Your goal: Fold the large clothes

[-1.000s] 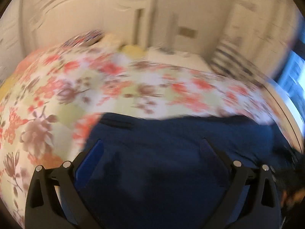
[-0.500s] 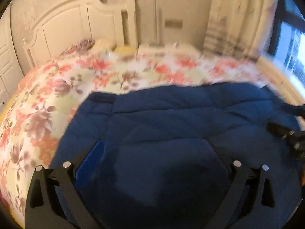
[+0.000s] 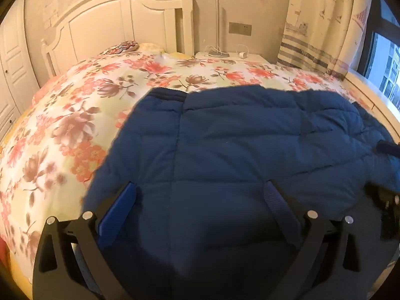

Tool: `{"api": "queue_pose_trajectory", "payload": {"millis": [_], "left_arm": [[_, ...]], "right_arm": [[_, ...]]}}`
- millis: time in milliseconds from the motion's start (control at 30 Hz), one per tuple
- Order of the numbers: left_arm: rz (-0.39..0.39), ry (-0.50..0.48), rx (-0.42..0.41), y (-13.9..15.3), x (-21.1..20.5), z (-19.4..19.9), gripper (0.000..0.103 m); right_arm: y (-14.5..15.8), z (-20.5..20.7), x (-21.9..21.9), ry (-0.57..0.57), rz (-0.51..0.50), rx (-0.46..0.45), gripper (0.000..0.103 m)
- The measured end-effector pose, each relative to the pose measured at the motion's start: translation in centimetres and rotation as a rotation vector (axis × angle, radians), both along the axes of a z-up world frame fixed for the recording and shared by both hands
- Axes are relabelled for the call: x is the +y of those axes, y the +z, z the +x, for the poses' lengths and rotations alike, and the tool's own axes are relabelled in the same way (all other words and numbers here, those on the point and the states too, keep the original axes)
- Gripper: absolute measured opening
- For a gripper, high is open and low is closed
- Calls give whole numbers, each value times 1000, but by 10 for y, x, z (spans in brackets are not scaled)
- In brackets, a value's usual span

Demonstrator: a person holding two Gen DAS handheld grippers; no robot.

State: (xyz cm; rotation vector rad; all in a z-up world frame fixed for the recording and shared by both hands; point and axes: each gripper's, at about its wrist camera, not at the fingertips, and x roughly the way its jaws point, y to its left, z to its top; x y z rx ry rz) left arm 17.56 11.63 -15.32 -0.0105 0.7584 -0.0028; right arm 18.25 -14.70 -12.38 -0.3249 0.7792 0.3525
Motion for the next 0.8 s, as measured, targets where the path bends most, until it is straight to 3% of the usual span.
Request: {"api": "queue_pose_trajectory", "payload": {"millis": [100, 200, 300, 500, 633, 733, 800], "left_arm": [[48, 76, -71, 11, 19, -22, 101], [74, 130, -25, -5, 42, -25, 101], [-85, 104, -18, -18, 64, -25, 101], [7, 110, -28, -16, 53, -24, 101], [-2, 109, -19, -17, 54, -26, 101], [-3, 109, -25, -16, 55, -26, 101], [-18, 105, -25, -17, 58, -24, 101]], "right_arm": [[7, -6, -36, -101, -5, -40, 90], [3, -6, -87, -223, 39, -29, 92], [-13, -7, -126, -255, 201, 23, 92], [-4, -18, -111, -295, 144, -19, 92], [9, -45, -82, -145, 174, -79, 92], [-3, -59, -45, -11, 99, -74, 92], [-13, -62, -36, 2, 60, -100, 95]]}}
